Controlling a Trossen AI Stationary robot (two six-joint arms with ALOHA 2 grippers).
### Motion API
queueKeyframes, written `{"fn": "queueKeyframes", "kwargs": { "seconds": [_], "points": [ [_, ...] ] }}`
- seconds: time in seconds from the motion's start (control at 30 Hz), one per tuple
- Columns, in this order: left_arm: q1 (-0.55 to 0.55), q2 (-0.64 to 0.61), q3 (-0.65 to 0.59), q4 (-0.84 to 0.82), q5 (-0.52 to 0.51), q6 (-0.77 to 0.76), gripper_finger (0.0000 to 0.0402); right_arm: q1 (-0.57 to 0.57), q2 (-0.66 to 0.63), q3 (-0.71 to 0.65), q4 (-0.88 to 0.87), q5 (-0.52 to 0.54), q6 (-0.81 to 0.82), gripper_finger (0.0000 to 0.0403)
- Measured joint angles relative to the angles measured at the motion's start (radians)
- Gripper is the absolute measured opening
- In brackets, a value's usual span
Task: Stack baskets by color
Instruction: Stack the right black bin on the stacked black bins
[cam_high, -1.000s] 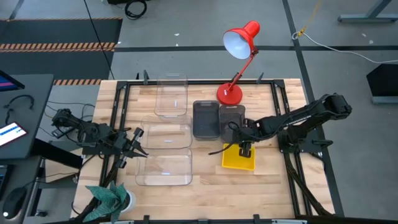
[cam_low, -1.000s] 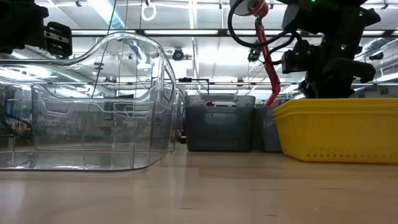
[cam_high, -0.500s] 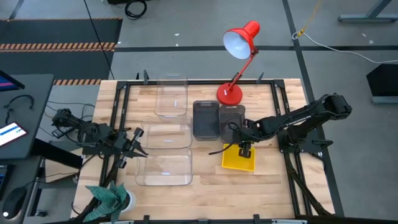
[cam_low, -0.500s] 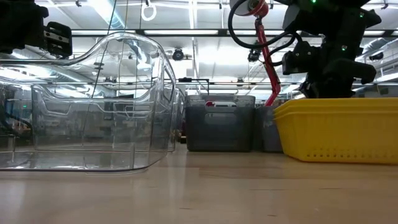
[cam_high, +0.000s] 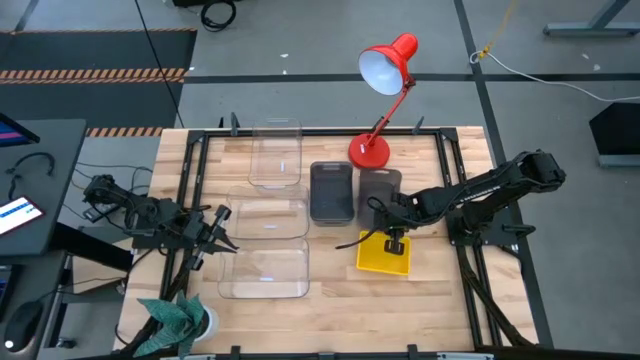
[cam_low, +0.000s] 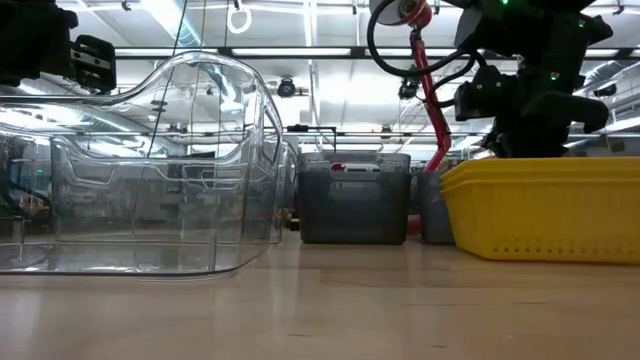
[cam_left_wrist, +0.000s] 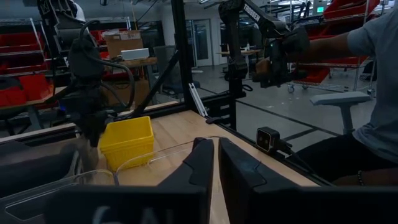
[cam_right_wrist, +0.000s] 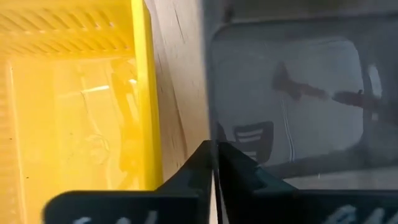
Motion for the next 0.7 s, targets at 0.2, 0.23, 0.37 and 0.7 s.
{"fn": "queueKeyframes", "kwargs": {
  "seconds": [0.2,0.23,0.37,0.7],
  "points": [
    [0.0,0.0,0.0,0.0,0.0,0.0,0.0036,0.0,0.0,0.001,-0.004,0.003,-0.015,0.001],
    [0.0,0.0,0.0,0.0,0.0,0.0,0.0035,0.0,0.0,0.002,-0.007,0.003,-0.018,0.0009],
    [0.0,0.0,0.0,0.0,0.0,0.0,0.0028,0.001,0.0,0.031,-0.044,0.003,-0.022,0.0006],
    [0.0,0.0,0.0,0.0,0.0,0.0,0.0034,0.001,0.0,0.141,-0.16,0.014,-0.026,0.0003]
  ]
}}
